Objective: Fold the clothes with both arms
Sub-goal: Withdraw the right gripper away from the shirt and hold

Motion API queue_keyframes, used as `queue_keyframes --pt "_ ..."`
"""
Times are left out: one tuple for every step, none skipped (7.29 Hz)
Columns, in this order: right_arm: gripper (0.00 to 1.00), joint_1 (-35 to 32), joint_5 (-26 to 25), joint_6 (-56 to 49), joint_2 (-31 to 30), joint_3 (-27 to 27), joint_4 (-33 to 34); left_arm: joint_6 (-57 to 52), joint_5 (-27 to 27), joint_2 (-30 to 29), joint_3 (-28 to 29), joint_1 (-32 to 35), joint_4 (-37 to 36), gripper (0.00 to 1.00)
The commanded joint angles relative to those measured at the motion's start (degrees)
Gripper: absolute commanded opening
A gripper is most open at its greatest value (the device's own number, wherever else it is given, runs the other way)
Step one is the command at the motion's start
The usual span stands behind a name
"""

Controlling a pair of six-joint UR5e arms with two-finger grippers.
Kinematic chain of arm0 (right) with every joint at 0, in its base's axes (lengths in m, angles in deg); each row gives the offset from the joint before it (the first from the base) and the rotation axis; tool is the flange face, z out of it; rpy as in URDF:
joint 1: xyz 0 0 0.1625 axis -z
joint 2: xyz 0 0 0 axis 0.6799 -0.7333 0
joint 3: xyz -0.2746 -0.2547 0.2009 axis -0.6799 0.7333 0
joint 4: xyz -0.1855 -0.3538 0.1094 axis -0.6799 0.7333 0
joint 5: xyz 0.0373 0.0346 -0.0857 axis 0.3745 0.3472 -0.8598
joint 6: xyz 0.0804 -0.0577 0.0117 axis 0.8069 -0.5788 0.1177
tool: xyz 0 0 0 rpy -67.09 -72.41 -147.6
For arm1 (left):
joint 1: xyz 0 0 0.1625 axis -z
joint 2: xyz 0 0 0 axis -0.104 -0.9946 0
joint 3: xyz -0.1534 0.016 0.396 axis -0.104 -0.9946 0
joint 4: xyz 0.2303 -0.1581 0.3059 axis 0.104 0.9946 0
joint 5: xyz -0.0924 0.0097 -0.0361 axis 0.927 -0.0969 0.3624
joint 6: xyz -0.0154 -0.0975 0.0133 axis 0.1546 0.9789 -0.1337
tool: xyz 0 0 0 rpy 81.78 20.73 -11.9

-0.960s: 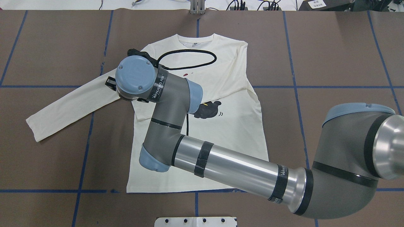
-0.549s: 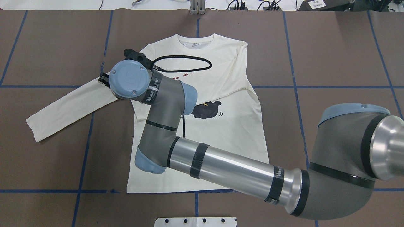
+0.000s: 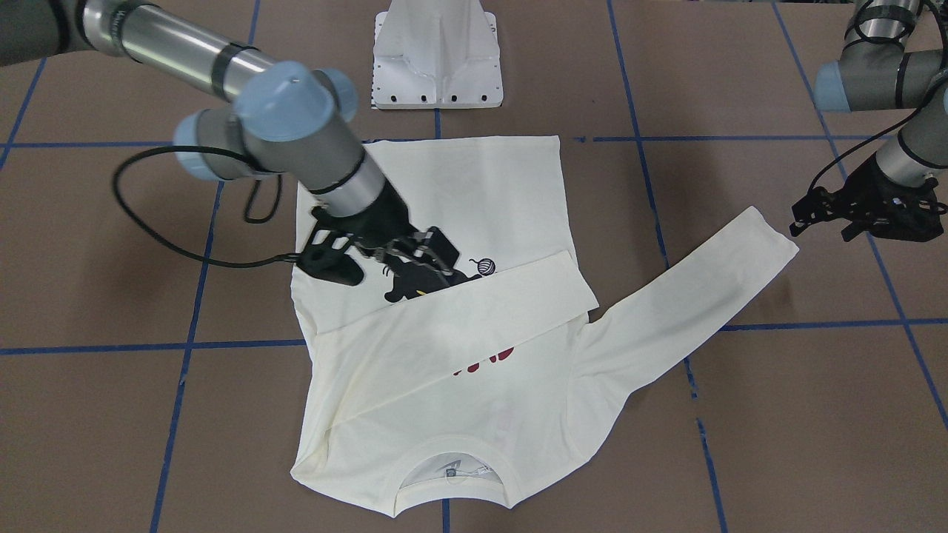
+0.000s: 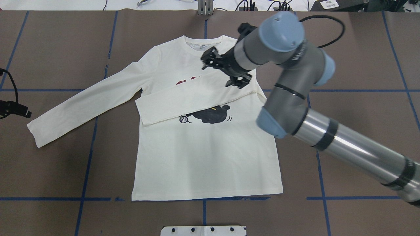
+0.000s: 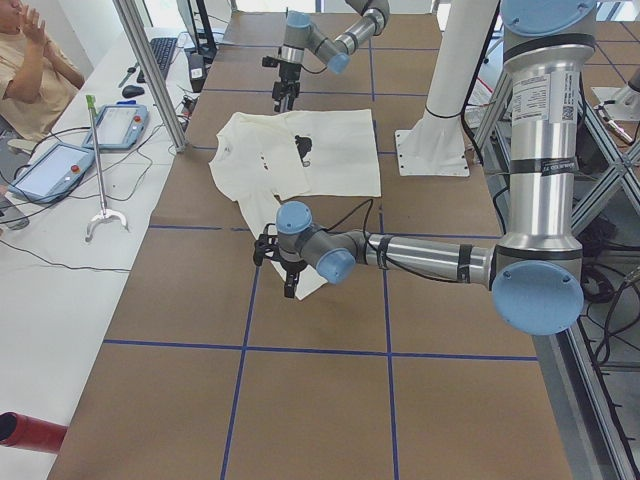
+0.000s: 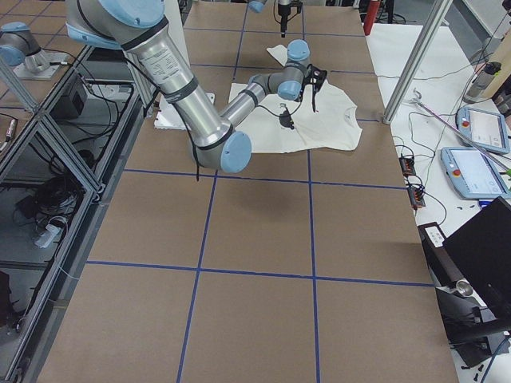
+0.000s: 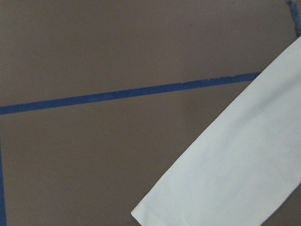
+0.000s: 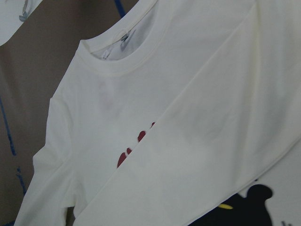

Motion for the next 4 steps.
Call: queue_keyframes --pt "1.00 -8.34 8.86 -6.46 -10.99 -7.44 -0.20 1.18 0.07 -0.41 4.81 -1.81 2.97 0.98" --pt "1.00 -8.37 8.27 -6.47 -11.70 -8.41 -0.11 1.36 0.25 -0.32 4.29 -1.73 2.97 0.98" --pt "1.00 -8.37 8.18 -6.47 -11.88 -8.50 -0.11 1.19 0.25 -0.67 4.20 -1.90 3.06 0.93" --pt "1.00 -8.45 8.00 -6.47 -11.97 -9.20 -0.11 1.18 0.16 -1.28 4.37 -2.25 3.24 0.91"
